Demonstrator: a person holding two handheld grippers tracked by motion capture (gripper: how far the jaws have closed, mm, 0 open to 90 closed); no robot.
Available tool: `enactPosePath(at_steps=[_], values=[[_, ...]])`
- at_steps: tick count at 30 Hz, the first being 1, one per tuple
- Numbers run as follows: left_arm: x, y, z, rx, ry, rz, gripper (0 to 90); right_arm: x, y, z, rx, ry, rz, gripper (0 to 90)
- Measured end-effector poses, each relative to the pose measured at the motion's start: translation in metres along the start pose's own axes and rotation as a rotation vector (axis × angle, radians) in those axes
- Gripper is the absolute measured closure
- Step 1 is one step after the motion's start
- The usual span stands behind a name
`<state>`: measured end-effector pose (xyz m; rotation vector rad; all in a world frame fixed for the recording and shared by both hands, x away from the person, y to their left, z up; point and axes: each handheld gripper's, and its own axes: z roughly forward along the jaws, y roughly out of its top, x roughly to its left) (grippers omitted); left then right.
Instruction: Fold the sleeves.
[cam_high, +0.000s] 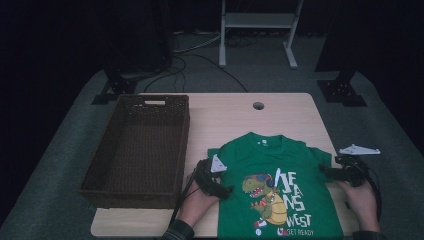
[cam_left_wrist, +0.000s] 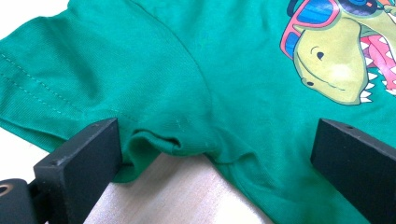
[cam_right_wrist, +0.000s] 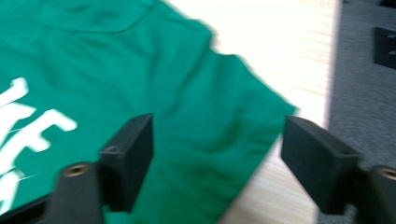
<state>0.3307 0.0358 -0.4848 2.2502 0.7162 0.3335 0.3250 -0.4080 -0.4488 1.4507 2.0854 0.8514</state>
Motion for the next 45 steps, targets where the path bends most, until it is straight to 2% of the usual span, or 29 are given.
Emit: enactPosePath(at_steps=[3,5,6,9,11,13,15,20,24,29,32,37,45], values=[[0.0,0.0,0.0,0.0,0.0,0.0,1.2,0.011,0.004,0.002,0.014,0.051,-0.036,9.9],[0.0,0.0,0.0,0.0,0.0,0.0,1.2,0.013,0.004,0.003,0.014,0.065,-0.04,7.4],[0.0,0.0,0.0,0.0,0.0,0.0,1.2,0.02,0.005,0.003,0.015,0.106,-0.053,2.4],[0.0,0.0,0.0,0.0,0.0,0.0,1.2,0.026,0.005,0.005,0.008,0.155,-0.073,1.9],[0.0,0.0,0.0,0.0,0.0,0.0,1.2,0.028,0.005,0.005,0.009,0.169,-0.082,0.0],[0.0,0.0,0.0,0.0,0.0,0.0,1.2,0.038,0.003,0.009,0.02,0.198,-0.136,0.0],[0.0,0.0,0.0,0.0,0.0,0.0,1.2,0.044,0.002,0.01,0.008,0.213,-0.167,0.0],[0.0,0.0,0.0,0.0,0.0,0.0,1.2,0.056,0.002,0.011,-0.022,0.22,-0.211,0.0],[0.0,0.0,0.0,0.0,0.0,0.0,1.2,0.062,0.001,0.012,-0.033,0.232,-0.212,0.0],[0.0,0.0,0.0,0.0,0.0,0.0,1.2,0.071,-0.004,0.02,-0.008,0.245,-0.226,0.0],[0.0,0.0,0.0,0.0,0.0,0.0,1.2,0.078,-0.009,0.026,0.011,0.235,-0.241,0.0],[0.0,0.0,0.0,0.0,0.0,0.0,1.2,0.082,-0.013,0.033,0.033,0.241,-0.241,0.0],[0.0,0.0,0.0,0.0,0.001,0.001,1.2,0.08,-0.02,0.033,-0.002,0.253,-0.209,0.0]])
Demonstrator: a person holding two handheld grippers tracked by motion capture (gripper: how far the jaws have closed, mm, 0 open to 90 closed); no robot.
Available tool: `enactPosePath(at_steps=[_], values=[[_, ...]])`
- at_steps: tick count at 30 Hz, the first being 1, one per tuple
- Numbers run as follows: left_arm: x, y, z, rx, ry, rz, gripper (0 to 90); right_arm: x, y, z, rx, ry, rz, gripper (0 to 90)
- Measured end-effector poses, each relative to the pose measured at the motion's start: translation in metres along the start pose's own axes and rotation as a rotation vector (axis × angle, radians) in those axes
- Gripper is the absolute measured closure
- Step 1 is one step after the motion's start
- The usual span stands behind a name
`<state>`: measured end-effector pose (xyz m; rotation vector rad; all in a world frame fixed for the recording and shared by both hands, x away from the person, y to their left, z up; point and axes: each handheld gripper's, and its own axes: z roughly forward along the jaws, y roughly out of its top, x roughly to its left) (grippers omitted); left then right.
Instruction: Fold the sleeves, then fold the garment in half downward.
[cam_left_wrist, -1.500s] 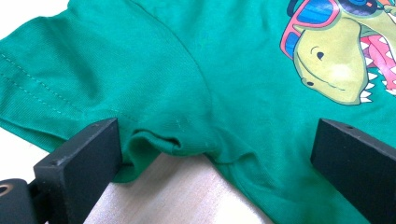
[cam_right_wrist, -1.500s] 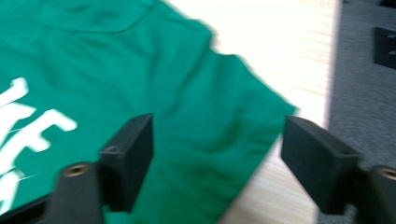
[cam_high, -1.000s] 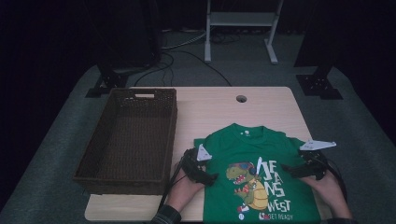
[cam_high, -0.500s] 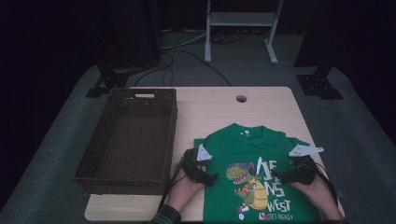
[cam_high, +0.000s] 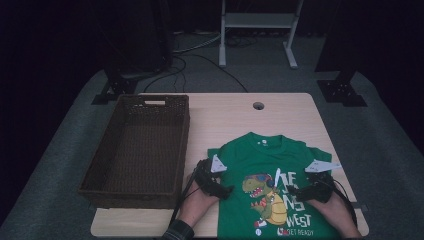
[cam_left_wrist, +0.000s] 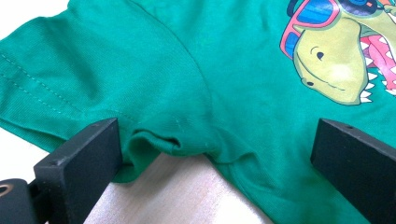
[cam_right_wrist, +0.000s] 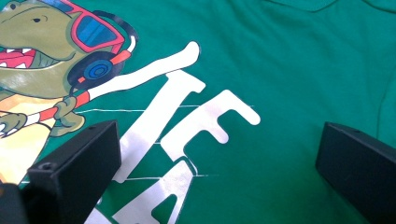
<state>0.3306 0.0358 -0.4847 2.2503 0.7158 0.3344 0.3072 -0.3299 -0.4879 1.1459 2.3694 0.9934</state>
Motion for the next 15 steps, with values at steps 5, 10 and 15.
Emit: enactPosePath(at_steps=[5,10,15], values=[[-0.0003,0.0,-0.0001,-0.001,0.003,-0.003,1.2,0.0002,0.0,0.0,0.0,-0.001,-0.001,0.0],[0.0003,0.0024,-0.0013,0.009,0.003,-0.015,1.3,0.0,-0.0001,-0.0001,0.0,-0.001,0.0,0.0],[0.0013,0.0088,-0.0065,-0.014,0.004,-0.024,1.3,-0.0023,-0.002,-0.002,0.001,-0.002,0.001,0.0]])
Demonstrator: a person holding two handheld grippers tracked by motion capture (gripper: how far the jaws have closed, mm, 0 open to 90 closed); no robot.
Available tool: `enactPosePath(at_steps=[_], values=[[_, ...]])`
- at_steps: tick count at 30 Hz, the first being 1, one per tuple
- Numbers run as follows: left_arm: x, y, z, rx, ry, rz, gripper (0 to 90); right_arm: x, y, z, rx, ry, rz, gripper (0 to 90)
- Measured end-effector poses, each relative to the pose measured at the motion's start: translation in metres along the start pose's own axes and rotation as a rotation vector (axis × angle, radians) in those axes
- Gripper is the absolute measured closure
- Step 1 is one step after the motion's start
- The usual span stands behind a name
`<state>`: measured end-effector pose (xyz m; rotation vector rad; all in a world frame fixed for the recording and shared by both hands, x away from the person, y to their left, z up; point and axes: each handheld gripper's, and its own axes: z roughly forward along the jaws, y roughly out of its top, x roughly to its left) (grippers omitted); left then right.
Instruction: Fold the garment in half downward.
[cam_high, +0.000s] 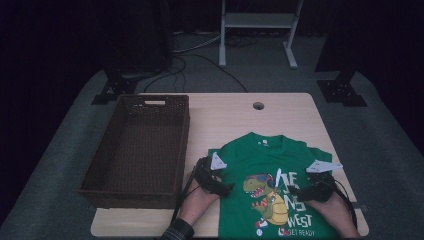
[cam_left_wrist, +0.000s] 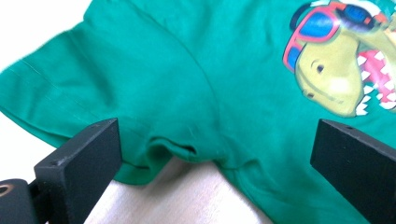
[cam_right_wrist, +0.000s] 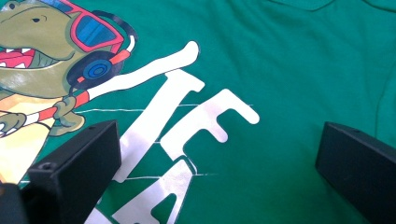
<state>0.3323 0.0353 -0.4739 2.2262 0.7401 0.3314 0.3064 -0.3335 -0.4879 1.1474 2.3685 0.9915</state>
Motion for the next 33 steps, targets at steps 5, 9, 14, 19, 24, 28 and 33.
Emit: enactPosePath(at_steps=[5,9,14,19,24,28,33], values=[[0.001,0.005,-0.004,-0.026,0.005,-0.008,1.3,-0.002,-0.003,-0.003,0.0,-0.001,0.004,0.0],[0.002,0.008,-0.007,-0.029,0.005,-0.01,2.2,-0.004,-0.005,-0.005,0.0,-0.002,0.005,0.0],[0.002,0.016,-0.009,-0.033,0.004,-0.014,2.2,-0.007,-0.007,-0.007,-0.001,0.0,0.005,0.0],[0.004,0.021,-0.01,-0.025,0.002,-0.019,2.2,-0.01,-0.01,-0.01,-0.002,-0.003,0.005,0.0],[0.008,0.023,-0.013,-0.025,0.003,-0.026,2.2,-0.012,-0.013,-0.013,-0.002,-0.005,0.011,0.0],[0.011,0.026,-0.013,-0.027,0.003,-0.026,2.2,-0.014,-0.015,-0.015,-0.002,-0.006,0.01,0.0],[0.014,0.031,-0.013,-0.032,0.006,-0.035,2.2,-0.016,-0.017,-0.017,-0.002,-0.01,0.012,0.0]])
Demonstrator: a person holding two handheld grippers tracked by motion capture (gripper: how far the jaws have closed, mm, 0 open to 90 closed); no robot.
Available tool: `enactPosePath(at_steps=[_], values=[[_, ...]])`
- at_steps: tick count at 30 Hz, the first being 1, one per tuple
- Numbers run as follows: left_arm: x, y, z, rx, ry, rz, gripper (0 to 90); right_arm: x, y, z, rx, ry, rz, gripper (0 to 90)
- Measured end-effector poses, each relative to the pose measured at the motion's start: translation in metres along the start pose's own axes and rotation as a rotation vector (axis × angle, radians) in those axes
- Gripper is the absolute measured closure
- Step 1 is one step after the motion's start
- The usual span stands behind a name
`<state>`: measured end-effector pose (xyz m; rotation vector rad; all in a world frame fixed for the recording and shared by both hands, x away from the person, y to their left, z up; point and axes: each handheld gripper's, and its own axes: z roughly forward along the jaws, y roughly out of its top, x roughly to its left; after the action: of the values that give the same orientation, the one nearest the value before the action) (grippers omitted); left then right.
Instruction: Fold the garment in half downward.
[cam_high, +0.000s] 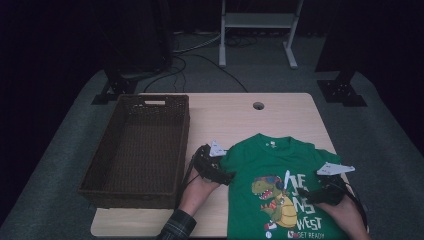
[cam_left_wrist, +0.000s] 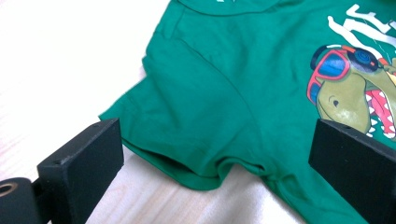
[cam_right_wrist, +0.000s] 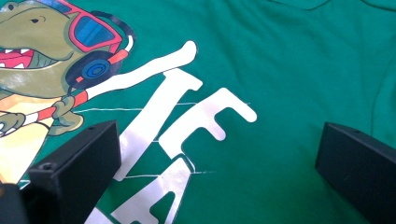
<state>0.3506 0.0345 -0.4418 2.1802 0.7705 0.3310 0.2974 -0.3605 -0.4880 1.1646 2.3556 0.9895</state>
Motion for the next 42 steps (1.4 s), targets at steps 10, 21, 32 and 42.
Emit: enactPosePath(at_steps=[10,21,32,42], values=[[0.015,0.014,-0.002,-0.033,0.026,-0.026,10.4,0.0,0.0,0.0,-0.001,-0.003,0.0,0.0],[0.028,0.019,0.008,-0.019,0.067,-0.005,20.4,0.001,0.0,0.0,0.0,-0.006,0.004,0.0],[0.041,0.016,0.017,-0.02,0.084,-0.031,25.3,0.001,0.0,0.0,0.0,-0.006,0.004,0.0],[0.047,0.012,0.023,0.0,0.08,-0.048,35.5,0.001,0.0,0.0,0.0,-0.006,0.004,0.0]])
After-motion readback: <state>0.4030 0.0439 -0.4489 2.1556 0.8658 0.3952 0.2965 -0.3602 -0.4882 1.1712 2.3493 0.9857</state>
